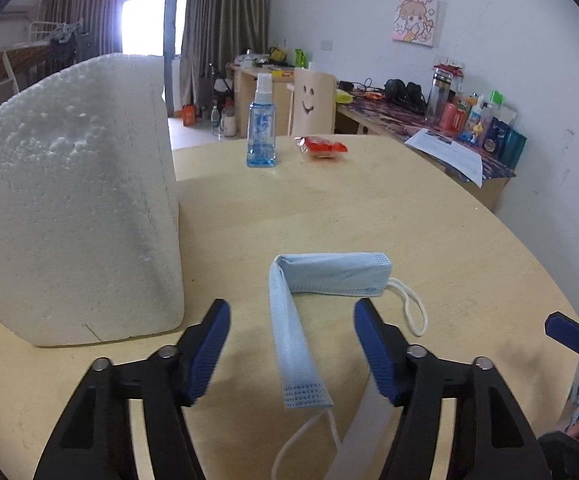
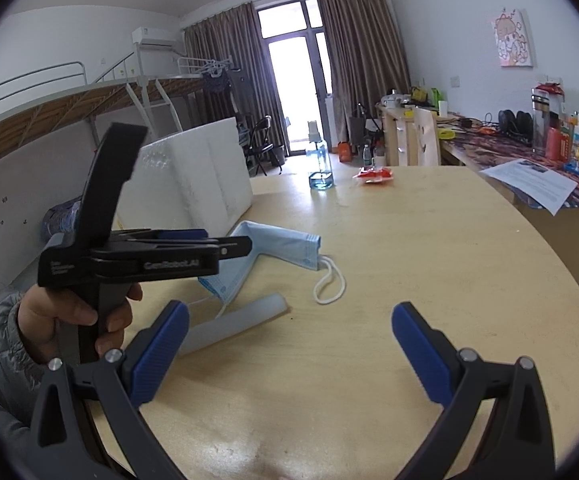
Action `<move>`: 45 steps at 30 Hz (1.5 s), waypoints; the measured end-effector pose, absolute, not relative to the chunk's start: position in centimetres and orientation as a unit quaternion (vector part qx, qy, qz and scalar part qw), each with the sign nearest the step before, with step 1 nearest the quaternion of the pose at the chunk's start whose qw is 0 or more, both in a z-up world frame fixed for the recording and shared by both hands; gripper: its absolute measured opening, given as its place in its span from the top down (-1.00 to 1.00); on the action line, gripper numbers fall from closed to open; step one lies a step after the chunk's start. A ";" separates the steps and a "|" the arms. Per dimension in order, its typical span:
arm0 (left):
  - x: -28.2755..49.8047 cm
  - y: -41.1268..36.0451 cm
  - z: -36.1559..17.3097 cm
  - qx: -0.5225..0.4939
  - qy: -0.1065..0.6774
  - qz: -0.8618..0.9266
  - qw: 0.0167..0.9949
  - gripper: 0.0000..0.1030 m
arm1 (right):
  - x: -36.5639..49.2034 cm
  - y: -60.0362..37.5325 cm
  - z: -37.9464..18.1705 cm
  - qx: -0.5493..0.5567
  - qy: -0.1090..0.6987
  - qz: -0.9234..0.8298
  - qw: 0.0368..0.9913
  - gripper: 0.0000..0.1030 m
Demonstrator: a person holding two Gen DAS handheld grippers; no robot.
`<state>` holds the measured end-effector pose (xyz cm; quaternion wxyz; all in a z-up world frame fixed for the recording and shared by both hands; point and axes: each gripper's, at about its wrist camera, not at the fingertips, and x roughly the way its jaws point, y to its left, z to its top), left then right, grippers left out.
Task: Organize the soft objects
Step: 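Grasp the light-blue face mask strip with the left tool and lift it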
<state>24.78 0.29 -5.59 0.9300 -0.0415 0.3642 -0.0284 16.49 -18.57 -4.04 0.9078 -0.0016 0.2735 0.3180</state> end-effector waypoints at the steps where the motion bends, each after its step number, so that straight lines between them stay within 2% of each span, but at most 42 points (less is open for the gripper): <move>1: 24.8 0.4 -5.7 -0.040 0.365 -0.026 0.930 -0.22 | 16.6 -18.5 -4.1 -0.004 0.275 0.319 0.907 -0.99; 8: 25.4 0.8 -6.3 -0.043 0.384 -0.028 0.922 0.10 | 17.2 -17.4 -4.0 -0.019 0.284 0.324 0.902 -0.99; 10: 25.6 0.7 -6.6 -0.043 0.392 -0.034 0.918 0.25 | 17.2 -17.2 -4.0 -0.023 0.285 0.326 0.901 -0.99; 17: 25.7 0.9 -6.9 -0.052 0.400 -0.047 0.914 0.33 | 17.2 -16.2 -4.0 -0.036 0.289 0.332 0.897 -0.99; 21: 26.1 0.7 -7.5 -0.050 0.415 -0.054 0.907 0.63 | 17.3 -16.1 -4.2 -0.039 0.295 0.331 0.895 -0.99; 28: 25.9 0.2 -7.7 -0.038 0.411 -0.066 0.908 0.84 | 17.1 -15.7 -4.4 -0.046 0.302 0.329 0.893 -0.99; 45: 23.4 1.0 -5.0 -0.060 0.327 -0.078 0.940 0.87 | 16.0 -14.4 -4.6 -0.067 0.311 0.329 0.889 -0.99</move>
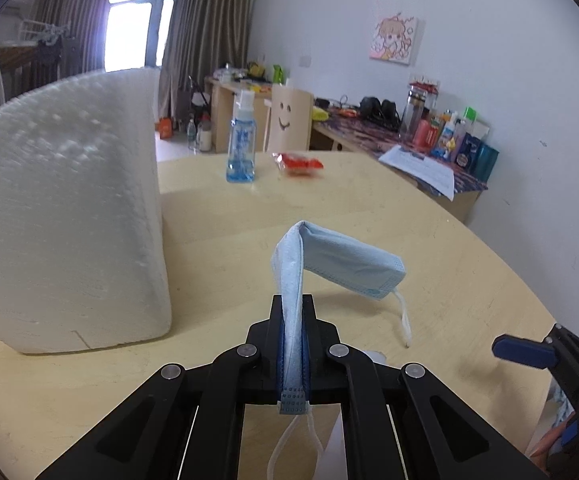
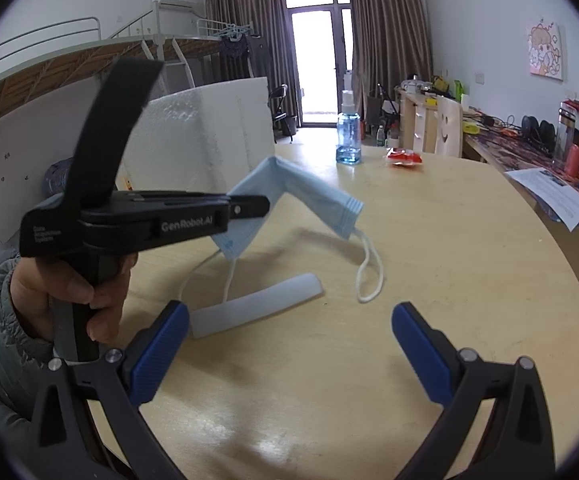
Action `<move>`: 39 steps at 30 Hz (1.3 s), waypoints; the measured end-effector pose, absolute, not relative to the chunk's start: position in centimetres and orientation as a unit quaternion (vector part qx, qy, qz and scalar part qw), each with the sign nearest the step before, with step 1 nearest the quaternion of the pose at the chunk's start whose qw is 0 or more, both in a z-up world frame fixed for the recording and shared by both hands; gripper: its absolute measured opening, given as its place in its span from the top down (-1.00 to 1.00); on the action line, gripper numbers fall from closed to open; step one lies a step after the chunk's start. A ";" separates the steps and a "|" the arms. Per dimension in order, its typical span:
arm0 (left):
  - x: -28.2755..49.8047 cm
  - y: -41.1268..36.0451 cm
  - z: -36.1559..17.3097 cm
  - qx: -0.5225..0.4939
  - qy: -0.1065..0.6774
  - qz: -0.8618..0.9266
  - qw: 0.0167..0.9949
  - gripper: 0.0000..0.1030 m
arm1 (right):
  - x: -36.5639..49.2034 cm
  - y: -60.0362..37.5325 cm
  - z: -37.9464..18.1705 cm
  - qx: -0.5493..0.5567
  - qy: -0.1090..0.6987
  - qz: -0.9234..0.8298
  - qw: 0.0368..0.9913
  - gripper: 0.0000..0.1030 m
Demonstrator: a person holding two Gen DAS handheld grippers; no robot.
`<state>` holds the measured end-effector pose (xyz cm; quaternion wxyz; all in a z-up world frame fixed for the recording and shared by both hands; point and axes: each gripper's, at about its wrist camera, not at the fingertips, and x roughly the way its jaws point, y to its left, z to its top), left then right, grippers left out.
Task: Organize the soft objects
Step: 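Grasp the light-blue face mask strip with the left tool and lift it, then lift the mask with the left tool while the right tool approaches the white foam tube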
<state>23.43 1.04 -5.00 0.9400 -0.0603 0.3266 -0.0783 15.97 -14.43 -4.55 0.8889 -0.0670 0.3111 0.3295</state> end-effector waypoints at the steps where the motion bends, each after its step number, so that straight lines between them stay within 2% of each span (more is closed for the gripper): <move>1: 23.2 1.0 -5.0 -0.060 0.323 -0.081 0.941 0.87 | 15.9 -14.3 -4.7 -0.067 0.312 0.330 0.888 -0.99; 14: 20.3 3.0 -3.6 -0.093 0.283 -0.060 0.953 0.87 | 15.2 -12.8 -5.2 -0.048 0.317 0.324 0.890 -0.93; 21: 16.9 4.3 -1.9 -0.075 0.245 -0.048 0.965 0.87 | 15.4 -11.4 -5.4 -0.033 0.327 0.307 0.893 -0.89; 25: 15.3 6.3 -1.3 -0.071 0.229 -0.033 0.970 0.87 | 15.9 -9.8 -5.9 -0.032 0.350 0.296 0.888 -0.59; 27: 14.6 7.3 -1.1 -0.076 0.222 -0.029 0.972 0.87 | 15.9 -9.1 -6.1 -0.033 0.361 0.295 0.884 -0.52; 39: 11.2 11.3 -0.7 -0.074 0.168 0.034 0.982 0.87 | 15.9 -6.8 -6.6 -0.047 0.389 0.198 0.898 -0.52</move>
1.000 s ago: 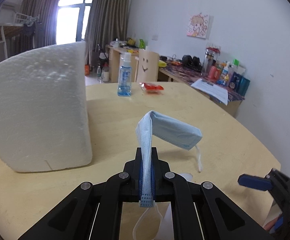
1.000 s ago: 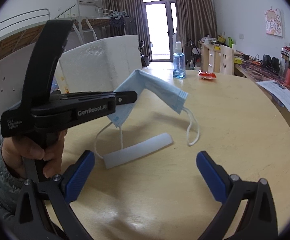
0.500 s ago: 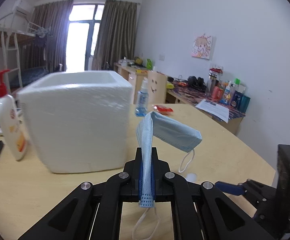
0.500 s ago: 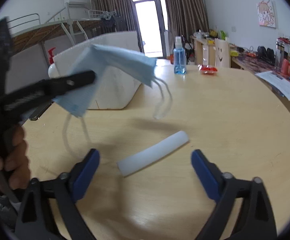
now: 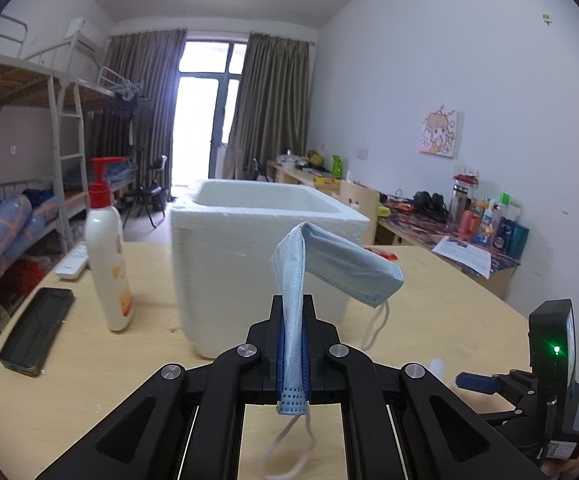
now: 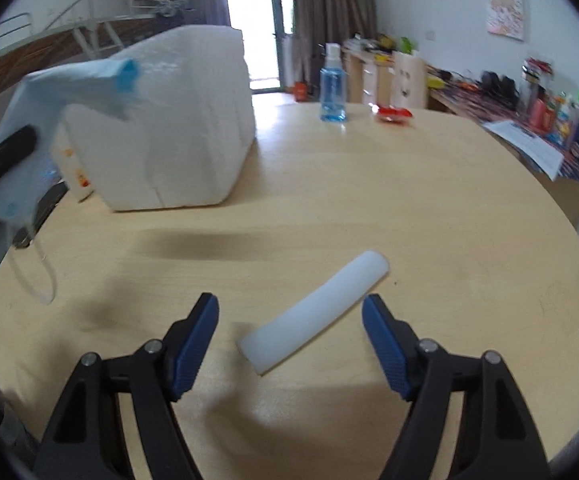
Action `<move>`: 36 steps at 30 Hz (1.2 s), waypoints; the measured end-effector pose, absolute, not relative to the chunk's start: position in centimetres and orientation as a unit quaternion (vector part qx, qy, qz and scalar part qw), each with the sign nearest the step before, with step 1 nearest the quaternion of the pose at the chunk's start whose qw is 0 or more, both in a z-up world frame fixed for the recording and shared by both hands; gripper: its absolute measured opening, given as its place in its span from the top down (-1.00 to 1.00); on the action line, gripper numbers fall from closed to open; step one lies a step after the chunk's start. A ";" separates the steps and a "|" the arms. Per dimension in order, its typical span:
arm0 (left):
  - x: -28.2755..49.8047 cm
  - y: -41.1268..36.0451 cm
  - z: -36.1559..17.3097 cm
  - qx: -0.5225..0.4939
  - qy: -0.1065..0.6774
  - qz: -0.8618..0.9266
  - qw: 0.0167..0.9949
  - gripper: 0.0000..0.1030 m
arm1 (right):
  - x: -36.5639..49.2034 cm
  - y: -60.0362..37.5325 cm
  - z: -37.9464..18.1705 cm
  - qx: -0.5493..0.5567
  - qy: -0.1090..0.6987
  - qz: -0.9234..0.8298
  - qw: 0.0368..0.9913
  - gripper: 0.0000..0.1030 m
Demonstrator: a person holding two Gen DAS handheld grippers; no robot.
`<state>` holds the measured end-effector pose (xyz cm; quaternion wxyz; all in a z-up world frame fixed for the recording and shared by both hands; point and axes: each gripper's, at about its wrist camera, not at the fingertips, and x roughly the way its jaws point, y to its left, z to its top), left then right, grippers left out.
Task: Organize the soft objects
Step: 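Lift the mask with the left tool while the right tool approaches the white foam tube, then close the right tool on the white foam tube and lift it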
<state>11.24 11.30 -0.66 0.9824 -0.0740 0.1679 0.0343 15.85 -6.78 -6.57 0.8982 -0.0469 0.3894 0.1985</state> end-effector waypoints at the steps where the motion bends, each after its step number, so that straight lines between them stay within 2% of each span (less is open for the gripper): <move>1: 11.1 11.6 -0.7 -0.072 0.166 0.038 0.983 0.87 | 15.9 -6.7 -6.7 -0.046 0.392 0.189 0.899 -0.51; 7: 10.7 13.1 -1.4 -0.083 0.165 0.025 0.982 0.87 | 16.1 -5.6 -7.2 -0.042 0.405 0.153 0.900 -0.32; 15: 9.7 14.3 -1.5 -0.082 0.159 0.015 0.984 0.87 | 16.5 -4.9 -7.6 -0.034 0.422 0.109 0.900 -0.26; 22: 9.7 14.2 -1.6 -0.078 0.162 0.001 0.984 0.87 | 16.4 -5.0 -7.8 -0.030 0.421 0.077 0.903 0.06; 26: 9.7 14.2 -1.6 -0.079 0.163 -0.001 0.984 0.87 | 16.2 -4.6 -7.8 -0.043 0.420 0.066 0.904 0.13; 36: 9.4 14.3 -1.5 -0.077 0.162 0.008 0.984 0.87 | 16.5 -5.6 -7.3 -0.016 0.421 0.076 0.904 0.57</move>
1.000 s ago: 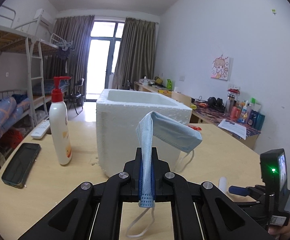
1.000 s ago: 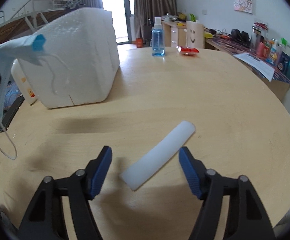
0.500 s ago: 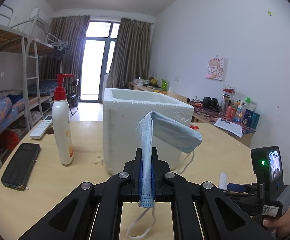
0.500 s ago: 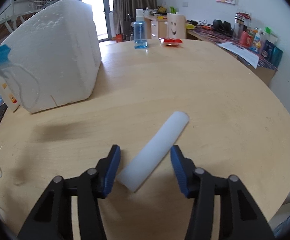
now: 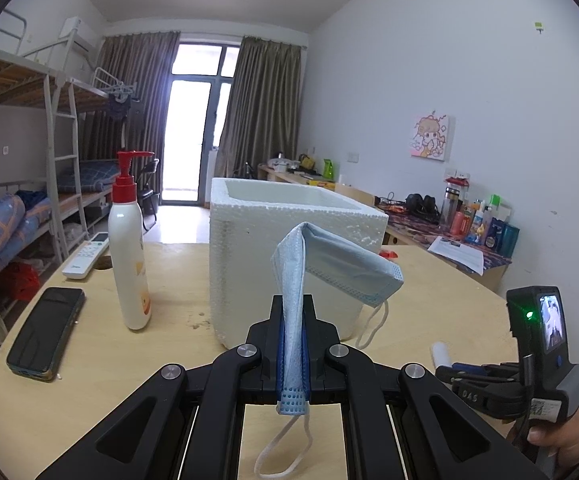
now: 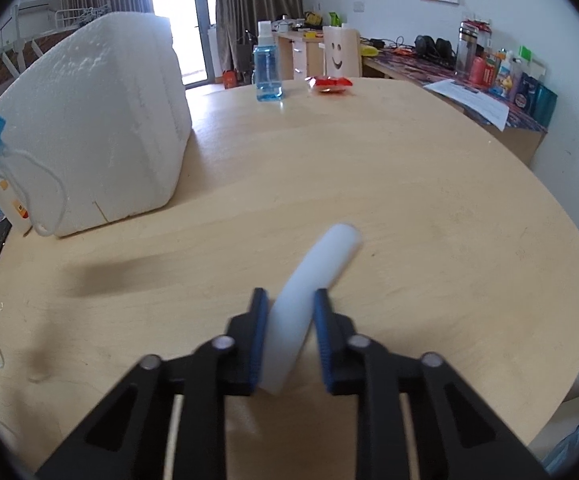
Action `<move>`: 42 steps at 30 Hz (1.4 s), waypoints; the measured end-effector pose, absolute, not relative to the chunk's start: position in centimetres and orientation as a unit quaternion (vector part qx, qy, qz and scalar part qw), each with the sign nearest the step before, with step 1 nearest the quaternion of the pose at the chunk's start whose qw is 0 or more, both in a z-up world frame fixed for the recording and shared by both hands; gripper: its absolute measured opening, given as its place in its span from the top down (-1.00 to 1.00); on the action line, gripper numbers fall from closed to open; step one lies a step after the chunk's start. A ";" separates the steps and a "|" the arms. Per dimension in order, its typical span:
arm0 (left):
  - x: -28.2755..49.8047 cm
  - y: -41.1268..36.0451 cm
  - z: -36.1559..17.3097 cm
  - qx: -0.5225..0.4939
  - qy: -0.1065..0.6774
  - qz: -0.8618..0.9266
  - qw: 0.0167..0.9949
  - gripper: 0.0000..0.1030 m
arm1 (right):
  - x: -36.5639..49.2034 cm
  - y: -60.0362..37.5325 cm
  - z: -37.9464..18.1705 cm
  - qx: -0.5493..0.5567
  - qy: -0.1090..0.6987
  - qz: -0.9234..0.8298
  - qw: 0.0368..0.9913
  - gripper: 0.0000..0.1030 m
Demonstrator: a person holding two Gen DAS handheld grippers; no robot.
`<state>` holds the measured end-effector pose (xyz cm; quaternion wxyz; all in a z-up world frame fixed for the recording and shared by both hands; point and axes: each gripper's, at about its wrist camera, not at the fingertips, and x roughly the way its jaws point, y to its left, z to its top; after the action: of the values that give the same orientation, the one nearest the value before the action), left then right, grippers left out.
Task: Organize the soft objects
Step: 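Close the right tool on the white foam tube and lift it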
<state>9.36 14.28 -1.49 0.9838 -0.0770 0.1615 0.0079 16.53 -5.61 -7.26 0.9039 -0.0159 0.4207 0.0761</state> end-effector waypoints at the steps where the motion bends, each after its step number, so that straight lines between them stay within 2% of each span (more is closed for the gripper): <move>1: 9.3 14.2 -1.4 -0.076 0.161 0.008 0.984 0.87 | 16.5 -5.7 -7.2 -0.011 0.422 0.082 0.903 0.66; 3: 9.2 14.1 -1.3 -0.073 0.160 0.009 0.984 0.87 | 16.5 -5.8 -6.9 -0.011 0.417 0.082 0.905 0.75; 15: 8.7 14.0 -0.6 -0.072 0.154 0.015 0.985 0.87 | 15.7 -6.1 -5.7 -0.012 0.396 0.103 0.912 0.82; 27: 8.8 13.8 -0.5 -0.067 0.155 0.016 0.985 0.87 | 15.8 -6.7 -6.1 -0.012 0.407 0.115 0.906 0.81; 42: 9.6 13.2 -0.7 -0.070 0.166 0.020 0.983 0.87 | 15.7 -6.1 -7.1 -0.079 0.406 0.119 0.902 0.74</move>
<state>9.64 13.24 -0.74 0.9835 -0.0695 0.1659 0.0200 15.69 -6.08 -7.06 0.9025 -0.0795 0.4062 0.1191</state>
